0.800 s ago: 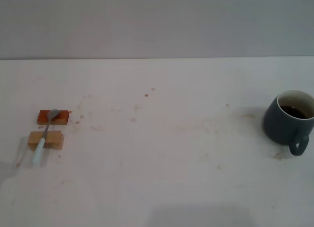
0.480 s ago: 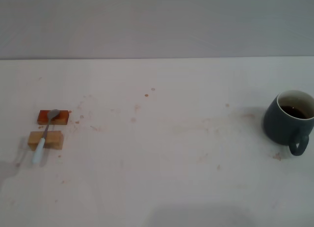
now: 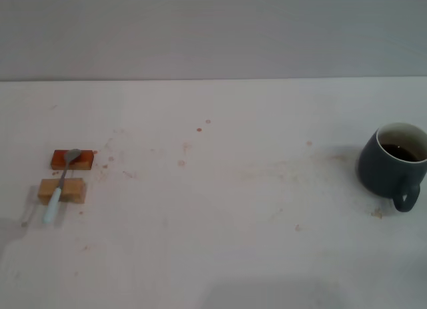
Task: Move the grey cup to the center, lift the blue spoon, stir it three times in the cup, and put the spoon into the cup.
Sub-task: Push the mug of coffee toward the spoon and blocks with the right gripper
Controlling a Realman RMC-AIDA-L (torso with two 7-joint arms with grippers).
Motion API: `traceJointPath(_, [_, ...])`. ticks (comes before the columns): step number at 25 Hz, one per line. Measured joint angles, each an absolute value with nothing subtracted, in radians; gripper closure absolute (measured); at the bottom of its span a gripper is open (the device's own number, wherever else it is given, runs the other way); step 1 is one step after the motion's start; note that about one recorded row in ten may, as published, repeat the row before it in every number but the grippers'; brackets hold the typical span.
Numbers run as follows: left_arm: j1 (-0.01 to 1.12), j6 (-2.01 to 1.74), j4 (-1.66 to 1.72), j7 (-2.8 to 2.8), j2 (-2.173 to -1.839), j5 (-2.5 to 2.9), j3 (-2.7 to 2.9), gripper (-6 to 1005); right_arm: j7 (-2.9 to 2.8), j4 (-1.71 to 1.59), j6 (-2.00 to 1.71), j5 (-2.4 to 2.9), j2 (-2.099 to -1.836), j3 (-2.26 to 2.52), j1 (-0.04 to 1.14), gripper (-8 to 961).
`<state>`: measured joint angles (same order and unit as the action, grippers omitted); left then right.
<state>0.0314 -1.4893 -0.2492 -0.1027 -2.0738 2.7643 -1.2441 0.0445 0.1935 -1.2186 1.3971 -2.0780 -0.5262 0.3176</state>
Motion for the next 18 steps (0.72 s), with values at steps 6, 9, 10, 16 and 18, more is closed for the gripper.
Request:
traceJointPath(6, [0.033, -1.49, -0.256, -0.103, -2.073, 2.764, -1.244, 174, 0.045, 0.177, -1.074, 1.397, -2.078, -0.526, 0.394, 954])
traceJointPath(9, [0.035, -1.489, -0.257, -0.103, -2.072, 2.764, -1.244, 174, 0.045, 0.174, -1.053, 1.399, -2.079, -0.524, 0.41, 954])
traceJointPath(10, [0.036, -1.488, -0.257, -0.103, -2.072, 2.764, -1.244, 175, 0.045, 0.174, -1.044, 1.4, -2.079, -0.522, 0.419, 954])
traceJointPath(16, [0.043, -1.485, -0.258, -0.103, -2.07, 2.764, -1.246, 176, 0.045, 0.166, -0.968, 1.402, -2.078, -0.524, 0.466, 954])
traceJointPath(18, [0.049, -1.484, -0.258, -0.102, -2.069, 2.761, -1.246, 177, 0.047, 0.164, -0.954, 1.403, -2.078, -0.519, 0.477, 954])
